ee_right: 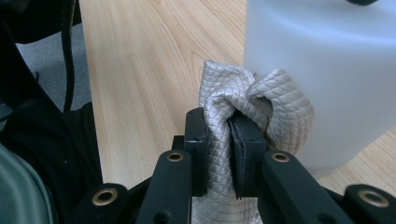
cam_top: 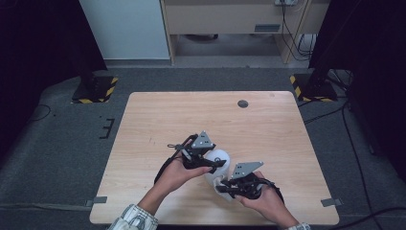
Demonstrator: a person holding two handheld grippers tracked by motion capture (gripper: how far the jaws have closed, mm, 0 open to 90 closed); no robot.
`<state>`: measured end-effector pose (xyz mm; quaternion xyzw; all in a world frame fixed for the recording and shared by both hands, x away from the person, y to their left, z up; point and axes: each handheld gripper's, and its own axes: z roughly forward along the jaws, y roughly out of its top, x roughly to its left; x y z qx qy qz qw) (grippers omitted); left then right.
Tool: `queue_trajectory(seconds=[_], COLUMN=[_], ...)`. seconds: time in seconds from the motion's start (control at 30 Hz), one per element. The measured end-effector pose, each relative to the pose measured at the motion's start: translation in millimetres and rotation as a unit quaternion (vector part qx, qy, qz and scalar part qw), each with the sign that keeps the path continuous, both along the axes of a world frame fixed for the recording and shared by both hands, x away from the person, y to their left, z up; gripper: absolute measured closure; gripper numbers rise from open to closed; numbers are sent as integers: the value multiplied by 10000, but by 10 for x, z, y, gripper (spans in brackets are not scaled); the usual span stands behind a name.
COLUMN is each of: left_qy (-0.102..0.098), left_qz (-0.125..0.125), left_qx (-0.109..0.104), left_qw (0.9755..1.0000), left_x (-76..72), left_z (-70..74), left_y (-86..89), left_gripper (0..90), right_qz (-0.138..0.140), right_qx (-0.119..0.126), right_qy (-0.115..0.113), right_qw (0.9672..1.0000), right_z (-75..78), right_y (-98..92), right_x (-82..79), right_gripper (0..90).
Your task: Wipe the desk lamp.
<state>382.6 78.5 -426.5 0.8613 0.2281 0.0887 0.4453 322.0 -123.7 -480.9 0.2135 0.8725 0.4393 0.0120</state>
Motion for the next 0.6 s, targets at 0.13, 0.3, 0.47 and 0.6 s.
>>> queue_trajectory(seconds=[0.13,0.3,0.47,0.6], left_qy=[18,59,90,126], left_qz=[-7,-4,6,14], left_qx=[5,-30,-30,-38], left_qw=[10000,10000,10000,9999], left_x=[6,15,17,22], left_z=[-2,-6,-6,-9], left_y=[5,8,9,12], left_gripper=[286,284,283,282], right_qz=[-4,-41,-39,-20], right_qx=[67,268,273,148], right_qy=[-55,-209,-212,-152], right_qw=[10000,9994,9994,9998], right_z=[56,213,204,131], right_y=[-10,-29,-19,6], right_x=[-13,-40,-37,-29], right_gripper=[789,789,790,790])
